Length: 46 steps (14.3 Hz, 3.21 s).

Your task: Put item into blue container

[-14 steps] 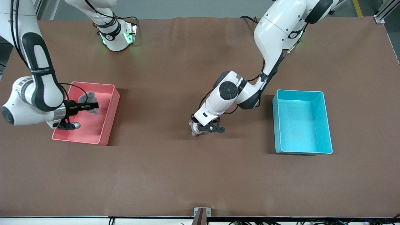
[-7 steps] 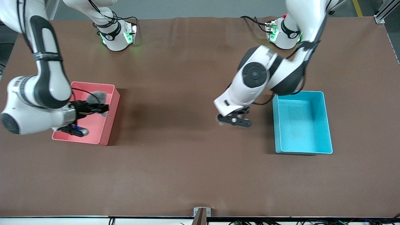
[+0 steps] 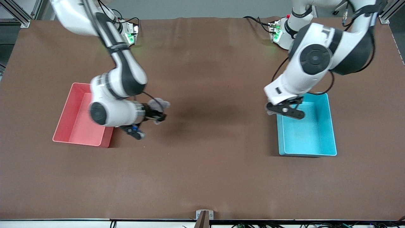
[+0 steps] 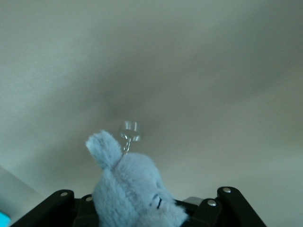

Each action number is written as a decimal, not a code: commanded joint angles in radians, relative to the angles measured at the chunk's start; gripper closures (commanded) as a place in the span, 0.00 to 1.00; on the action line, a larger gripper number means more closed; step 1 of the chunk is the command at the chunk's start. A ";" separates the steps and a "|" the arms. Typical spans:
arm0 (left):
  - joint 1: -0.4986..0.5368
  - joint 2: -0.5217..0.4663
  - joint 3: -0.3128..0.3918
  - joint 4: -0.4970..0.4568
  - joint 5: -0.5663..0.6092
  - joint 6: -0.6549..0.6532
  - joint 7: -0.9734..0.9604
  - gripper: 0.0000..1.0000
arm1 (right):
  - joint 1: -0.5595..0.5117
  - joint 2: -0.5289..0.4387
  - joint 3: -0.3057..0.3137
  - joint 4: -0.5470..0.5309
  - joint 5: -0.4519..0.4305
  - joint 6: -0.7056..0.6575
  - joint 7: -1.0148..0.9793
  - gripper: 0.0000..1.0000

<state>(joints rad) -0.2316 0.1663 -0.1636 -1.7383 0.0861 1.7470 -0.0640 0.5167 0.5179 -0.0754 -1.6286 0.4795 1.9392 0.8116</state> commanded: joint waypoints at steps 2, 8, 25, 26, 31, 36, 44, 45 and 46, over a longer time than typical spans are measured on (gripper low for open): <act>0.151 -0.108 -0.008 -0.211 0.015 0.150 0.172 0.97 | 0.161 0.121 -0.018 0.076 0.018 0.170 0.220 0.98; 0.298 -0.041 -0.007 -0.288 0.017 0.310 0.319 0.97 | 0.276 0.185 -0.023 0.084 -0.041 0.383 0.359 0.97; 0.377 0.225 -0.005 -0.271 0.098 0.447 0.282 0.81 | 0.272 0.232 -0.027 0.085 -0.194 0.446 0.386 0.00; 0.376 0.219 -0.008 -0.267 0.100 0.444 0.259 0.63 | 0.267 0.222 -0.027 0.088 -0.197 0.431 0.385 0.00; 0.376 0.141 -0.066 -0.172 0.086 0.240 0.218 0.00 | 0.163 0.157 -0.026 0.191 -0.265 0.154 0.267 0.00; 0.374 0.127 -0.262 0.081 0.084 -0.096 -0.061 0.00 | -0.035 0.009 -0.026 0.191 -0.268 -0.115 -0.186 0.00; 0.266 0.197 -0.458 0.149 -0.080 0.006 -0.594 0.00 | -0.374 -0.151 -0.027 0.191 -0.453 -0.367 -0.687 0.00; 0.230 0.205 -0.458 0.149 -0.081 0.043 -0.653 0.00 | -0.407 -0.162 -0.027 0.193 -0.458 -0.382 -0.734 0.00; 0.209 0.223 -0.459 0.149 -0.085 0.080 -0.716 0.00 | -0.446 -0.174 -0.027 0.193 -0.466 -0.390 -0.787 0.00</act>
<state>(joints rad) 0.0186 0.3474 -0.6209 -1.6254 0.0176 1.7867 -0.6786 0.1396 0.3917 -0.1280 -1.4046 0.0443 1.5652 0.0984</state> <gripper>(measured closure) 0.000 0.000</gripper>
